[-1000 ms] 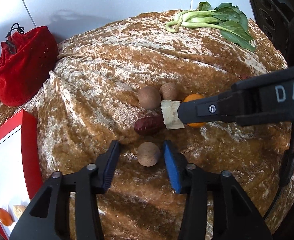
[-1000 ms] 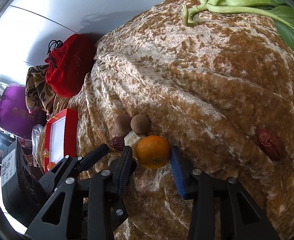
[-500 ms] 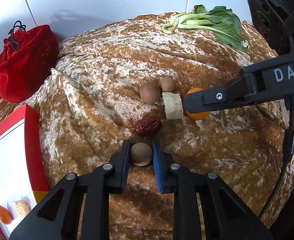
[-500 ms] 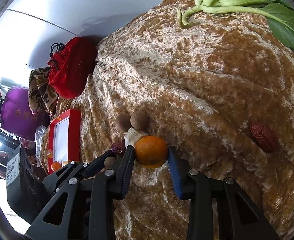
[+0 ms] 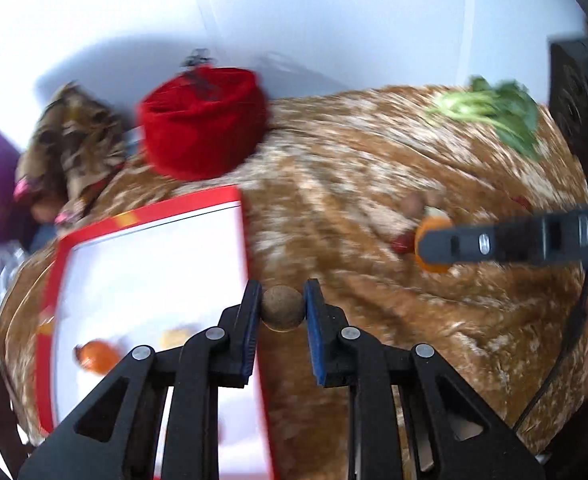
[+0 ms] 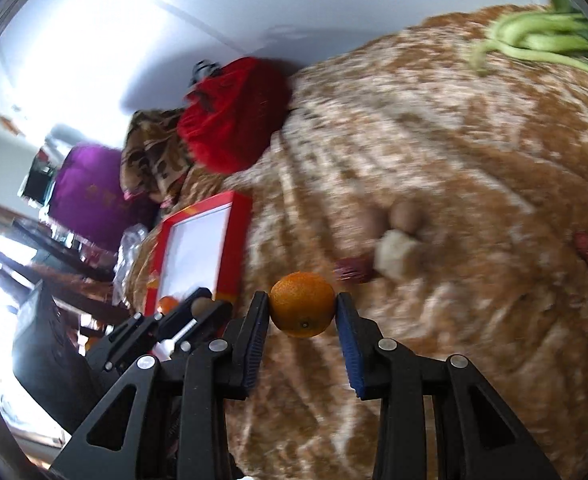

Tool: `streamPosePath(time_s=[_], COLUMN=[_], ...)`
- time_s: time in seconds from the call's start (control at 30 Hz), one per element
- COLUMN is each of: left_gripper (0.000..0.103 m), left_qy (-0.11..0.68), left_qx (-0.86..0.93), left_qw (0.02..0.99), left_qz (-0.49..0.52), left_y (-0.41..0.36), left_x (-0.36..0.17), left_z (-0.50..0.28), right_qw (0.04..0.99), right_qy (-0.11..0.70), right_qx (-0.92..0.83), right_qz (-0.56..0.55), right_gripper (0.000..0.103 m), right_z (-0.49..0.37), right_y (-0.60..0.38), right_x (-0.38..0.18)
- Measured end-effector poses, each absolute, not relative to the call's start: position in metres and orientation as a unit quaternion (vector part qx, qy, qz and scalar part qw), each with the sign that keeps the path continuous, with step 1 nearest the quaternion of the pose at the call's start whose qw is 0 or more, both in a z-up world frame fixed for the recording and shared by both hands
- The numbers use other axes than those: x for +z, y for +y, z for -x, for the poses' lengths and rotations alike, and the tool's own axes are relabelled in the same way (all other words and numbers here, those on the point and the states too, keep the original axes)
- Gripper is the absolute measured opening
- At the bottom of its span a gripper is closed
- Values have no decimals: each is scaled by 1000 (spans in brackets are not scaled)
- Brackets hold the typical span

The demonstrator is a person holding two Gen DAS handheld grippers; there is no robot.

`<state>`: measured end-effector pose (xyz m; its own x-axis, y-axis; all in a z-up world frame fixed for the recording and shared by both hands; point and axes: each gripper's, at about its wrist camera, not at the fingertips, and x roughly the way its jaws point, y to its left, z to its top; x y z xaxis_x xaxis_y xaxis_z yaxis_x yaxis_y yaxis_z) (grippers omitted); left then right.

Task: Organize fruits
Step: 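Carry both fruits over the red-framed tray and open both tools to release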

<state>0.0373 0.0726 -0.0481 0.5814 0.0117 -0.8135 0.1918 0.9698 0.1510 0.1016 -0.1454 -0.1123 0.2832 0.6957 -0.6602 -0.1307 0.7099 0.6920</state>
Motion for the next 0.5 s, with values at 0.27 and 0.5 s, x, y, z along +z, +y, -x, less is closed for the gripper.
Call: streamPosePath(time_s=[0.27,0.5], left_gripper=[19,19], left_qy=[452,479], left_qx=[113,158], left_qw=[881,858], left_qz=[-86,-100], left_y=[169,204], left_x=[-44,-62], left_z=[-14,-14], right_qw=[748,757], right_qy=[522,519], right_qx=[353,368], right_qz=[-207,-149], right_gripper=[35,35], right_z=[-77,-59], right_y=[-43,27], right_x=[-100,-99])
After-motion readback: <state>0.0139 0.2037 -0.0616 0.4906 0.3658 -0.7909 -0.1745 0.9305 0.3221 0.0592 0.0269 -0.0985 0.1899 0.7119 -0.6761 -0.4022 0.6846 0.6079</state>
